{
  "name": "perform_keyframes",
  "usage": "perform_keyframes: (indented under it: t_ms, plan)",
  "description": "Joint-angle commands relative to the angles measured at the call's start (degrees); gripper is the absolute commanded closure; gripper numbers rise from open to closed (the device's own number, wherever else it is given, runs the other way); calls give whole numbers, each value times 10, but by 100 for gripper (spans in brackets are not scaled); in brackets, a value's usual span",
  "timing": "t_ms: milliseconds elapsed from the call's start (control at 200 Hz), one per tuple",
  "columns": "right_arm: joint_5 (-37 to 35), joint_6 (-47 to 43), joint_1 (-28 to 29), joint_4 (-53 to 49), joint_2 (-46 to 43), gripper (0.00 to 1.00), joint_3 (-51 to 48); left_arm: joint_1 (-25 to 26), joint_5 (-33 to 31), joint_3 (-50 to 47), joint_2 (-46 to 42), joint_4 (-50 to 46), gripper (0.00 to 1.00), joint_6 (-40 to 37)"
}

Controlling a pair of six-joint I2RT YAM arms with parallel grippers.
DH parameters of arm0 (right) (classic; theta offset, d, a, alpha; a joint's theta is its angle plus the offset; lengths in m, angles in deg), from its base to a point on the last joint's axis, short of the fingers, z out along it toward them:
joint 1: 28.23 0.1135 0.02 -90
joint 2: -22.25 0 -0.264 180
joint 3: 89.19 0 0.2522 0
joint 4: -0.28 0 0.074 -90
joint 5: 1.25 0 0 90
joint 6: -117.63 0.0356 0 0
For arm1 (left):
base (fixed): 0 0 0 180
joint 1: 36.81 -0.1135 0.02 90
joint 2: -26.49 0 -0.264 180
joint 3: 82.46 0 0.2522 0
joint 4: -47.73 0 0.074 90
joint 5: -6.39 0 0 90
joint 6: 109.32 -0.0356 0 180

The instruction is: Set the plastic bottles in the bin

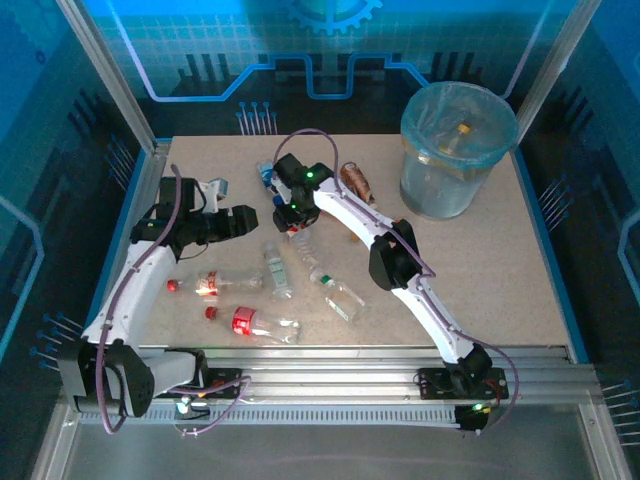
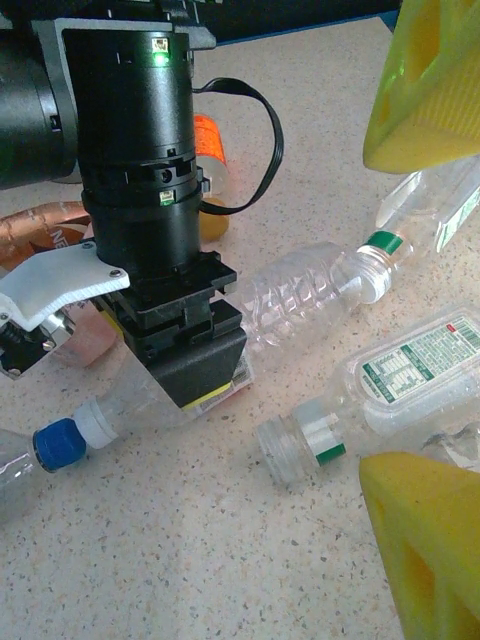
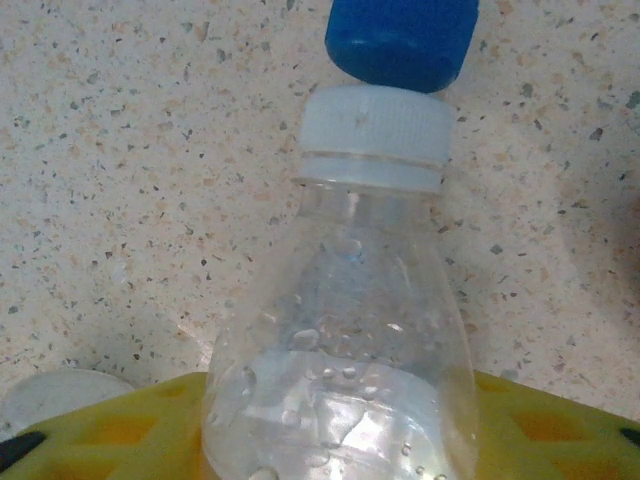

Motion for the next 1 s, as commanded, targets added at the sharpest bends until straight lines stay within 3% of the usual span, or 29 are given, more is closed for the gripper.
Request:
perform_keyframes:
  t_ms: [0, 485, 710, 995]
  plan:
    - [-11, -1, 8, -23, -32, 46, 18, -6, 16, 0, -15, -1, 25, -2]
    - [-23, -42, -8, 14, -247, 48, 18, 5, 16, 144, -21, -12, 27, 32]
    - [-90, -92, -67, 90, -362, 51, 17, 119, -22, 315, 69, -4, 28, 29]
    - [-167, -121, -212, 218, -445, 53, -56, 252, -27, 495, 216, 63, 28, 38]
